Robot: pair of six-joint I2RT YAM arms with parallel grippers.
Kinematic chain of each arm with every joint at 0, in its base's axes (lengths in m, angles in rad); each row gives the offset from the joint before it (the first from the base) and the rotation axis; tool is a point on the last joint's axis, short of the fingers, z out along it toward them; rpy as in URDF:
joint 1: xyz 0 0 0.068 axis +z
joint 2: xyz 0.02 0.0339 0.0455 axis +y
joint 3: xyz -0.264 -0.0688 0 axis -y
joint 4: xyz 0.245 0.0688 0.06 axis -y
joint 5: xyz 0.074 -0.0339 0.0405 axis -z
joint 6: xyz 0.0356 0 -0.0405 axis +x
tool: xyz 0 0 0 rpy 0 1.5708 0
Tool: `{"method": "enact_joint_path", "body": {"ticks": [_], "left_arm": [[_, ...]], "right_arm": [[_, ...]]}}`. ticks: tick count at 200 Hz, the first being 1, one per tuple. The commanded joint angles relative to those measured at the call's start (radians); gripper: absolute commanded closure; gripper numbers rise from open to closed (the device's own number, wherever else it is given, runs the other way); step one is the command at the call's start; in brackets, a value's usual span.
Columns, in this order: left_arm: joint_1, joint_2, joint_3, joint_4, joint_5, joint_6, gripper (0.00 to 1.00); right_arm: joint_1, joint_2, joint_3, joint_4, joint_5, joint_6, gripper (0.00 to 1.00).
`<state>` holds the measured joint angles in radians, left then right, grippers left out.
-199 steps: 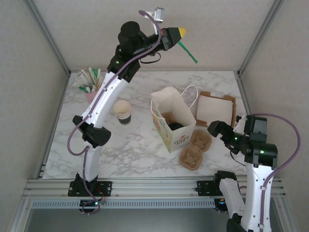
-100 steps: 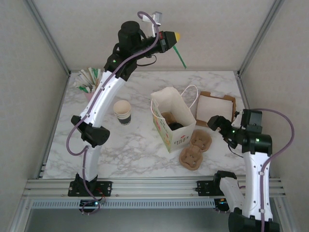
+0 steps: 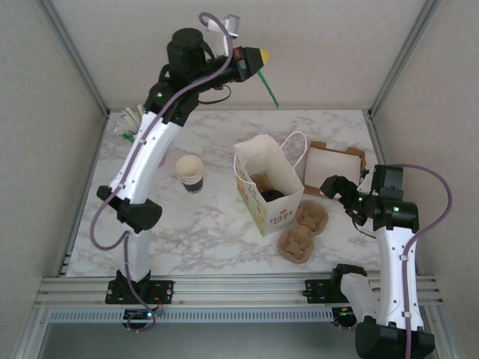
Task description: Pack the takeout coffee
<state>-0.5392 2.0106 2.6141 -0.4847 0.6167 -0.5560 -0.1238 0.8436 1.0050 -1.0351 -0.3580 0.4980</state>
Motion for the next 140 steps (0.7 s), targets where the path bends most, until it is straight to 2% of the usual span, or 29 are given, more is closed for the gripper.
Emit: {"method": "enact_joint_path", "body": {"ticks": [1,61,92,140], "left_arm": [[0.002,-0.116,-0.049,-0.035,0.009,0.028,1.00],[-0.001,-0.257,-0.179,-0.117,0.070,0.038,1.00],[-0.004,-0.321,-0.318,-0.113,0.077,0.043,1.00],[-0.023,-0.353,-0.477,-0.111,0.077,0.055,1.00]], "right_arm": [[0.003,-0.008,-0.026,0.015,0.024,-0.011,0.01],[0.003,-0.003,-0.045,0.034,0.020,0.005,0.01],[0.004,-0.003,-0.052,0.038,0.024,0.011,0.01],[0.004,0.001,-0.051,0.040,0.027,0.016,0.01]]}}
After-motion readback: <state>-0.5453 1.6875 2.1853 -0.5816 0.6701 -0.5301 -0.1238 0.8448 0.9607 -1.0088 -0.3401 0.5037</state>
